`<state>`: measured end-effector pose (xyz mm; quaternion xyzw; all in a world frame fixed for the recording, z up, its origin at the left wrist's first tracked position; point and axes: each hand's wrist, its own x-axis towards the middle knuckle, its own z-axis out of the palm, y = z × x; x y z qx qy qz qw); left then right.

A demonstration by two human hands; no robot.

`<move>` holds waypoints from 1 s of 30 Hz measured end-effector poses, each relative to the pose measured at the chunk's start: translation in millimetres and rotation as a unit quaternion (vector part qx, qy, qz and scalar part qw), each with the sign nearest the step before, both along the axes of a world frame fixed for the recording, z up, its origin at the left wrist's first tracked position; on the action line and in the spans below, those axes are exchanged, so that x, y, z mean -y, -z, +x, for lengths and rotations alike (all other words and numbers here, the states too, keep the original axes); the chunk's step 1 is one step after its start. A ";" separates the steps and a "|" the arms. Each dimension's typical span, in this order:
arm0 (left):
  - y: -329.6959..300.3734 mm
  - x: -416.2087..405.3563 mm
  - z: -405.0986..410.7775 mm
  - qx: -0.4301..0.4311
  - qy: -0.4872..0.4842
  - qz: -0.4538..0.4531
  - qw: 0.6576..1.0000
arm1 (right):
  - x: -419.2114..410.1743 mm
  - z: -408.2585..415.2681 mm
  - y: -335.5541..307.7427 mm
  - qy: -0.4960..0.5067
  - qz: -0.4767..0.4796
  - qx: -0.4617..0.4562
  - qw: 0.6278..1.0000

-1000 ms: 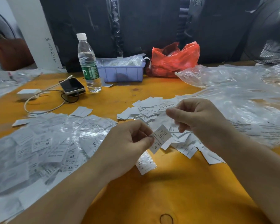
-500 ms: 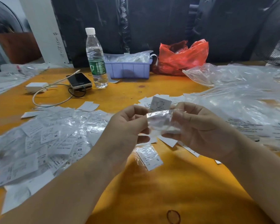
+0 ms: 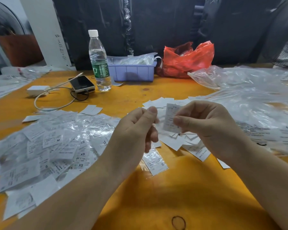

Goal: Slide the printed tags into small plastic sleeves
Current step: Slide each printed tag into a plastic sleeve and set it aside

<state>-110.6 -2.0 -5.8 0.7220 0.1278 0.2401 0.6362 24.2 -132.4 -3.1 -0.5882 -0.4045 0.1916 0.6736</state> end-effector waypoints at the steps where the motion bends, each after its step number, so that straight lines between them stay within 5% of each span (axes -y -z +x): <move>1: 0.0 -0.2 0.0 -0.011 0.011 -0.008 1.000 | -0.5 -1.4 0.5 0.009 0.002 0.014 1.000; 6: 4.3 -0.4 0.4 -0.017 0.015 -0.003 1.000 | -0.5 -9.5 2.8 0.033 -0.016 0.156 0.987; 9: 6.9 -3.6 1.2 0.015 -0.050 0.084 0.995 | 1.3 -11.3 0.2 0.011 -0.029 0.189 0.982; 15: 3.6 -0.8 -1.5 0.030 -0.069 0.163 0.984 | 3.0 0.2 -4.7 -0.031 -0.095 0.080 0.992; 19: -0.6 4.7 -5.1 0.031 -0.022 0.176 0.984 | -0.4 -6.9 -2.1 -0.079 -0.156 0.095 0.980; 26: 3.5 5.0 -3.5 0.037 -0.003 0.208 0.978 | 3.4 -2.9 -5.5 -0.069 -0.132 0.070 0.986; 30: 9.5 -3.5 1.1 -0.017 -0.051 0.150 0.987 | 1.9 -1.1 -2.8 -0.053 -0.098 0.065 0.992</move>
